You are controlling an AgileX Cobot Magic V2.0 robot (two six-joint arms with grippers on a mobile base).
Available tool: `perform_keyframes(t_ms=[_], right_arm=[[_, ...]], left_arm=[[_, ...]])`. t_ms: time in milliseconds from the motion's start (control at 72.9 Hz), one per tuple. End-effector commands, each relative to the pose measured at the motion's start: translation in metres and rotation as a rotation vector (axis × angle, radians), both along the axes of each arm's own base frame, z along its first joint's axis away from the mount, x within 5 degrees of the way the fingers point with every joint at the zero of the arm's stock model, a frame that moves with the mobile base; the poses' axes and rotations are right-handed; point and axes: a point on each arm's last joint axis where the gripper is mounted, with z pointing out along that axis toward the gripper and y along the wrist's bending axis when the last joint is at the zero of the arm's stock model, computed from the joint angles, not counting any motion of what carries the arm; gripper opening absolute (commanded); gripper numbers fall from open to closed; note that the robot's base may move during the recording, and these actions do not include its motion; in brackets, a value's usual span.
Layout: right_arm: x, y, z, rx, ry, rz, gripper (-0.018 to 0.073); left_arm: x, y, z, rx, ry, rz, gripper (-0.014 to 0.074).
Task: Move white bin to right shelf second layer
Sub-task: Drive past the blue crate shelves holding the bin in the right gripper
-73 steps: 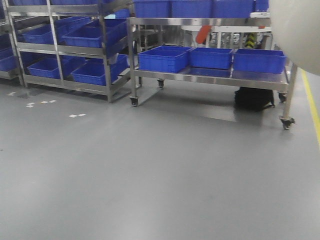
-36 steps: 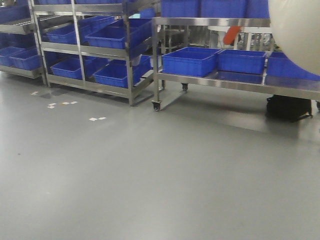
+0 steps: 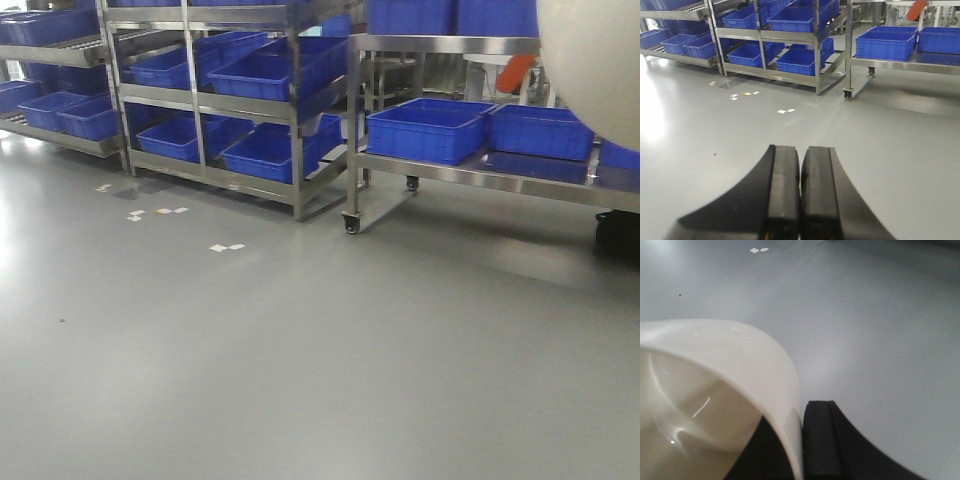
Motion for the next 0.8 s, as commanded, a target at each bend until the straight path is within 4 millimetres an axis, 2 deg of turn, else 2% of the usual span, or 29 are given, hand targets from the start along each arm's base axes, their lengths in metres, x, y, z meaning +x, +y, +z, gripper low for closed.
perform_keyframes(t_ms=[0, 782], right_arm=[[0.0023, -0.0002, 0.0186, 0.020, -0.133, -0.002, 0.0055], [0.0023, -0.0002, 0.0186, 0.020, -0.133, -0.002, 0.0055]], left_arm=[[0.0007, -0.0004, -0.0037, -0.011, -0.064, -0.006, 0.0085], [0.0007, -0.0004, -0.0037, -0.011, -0.064, -0.006, 0.0085]])
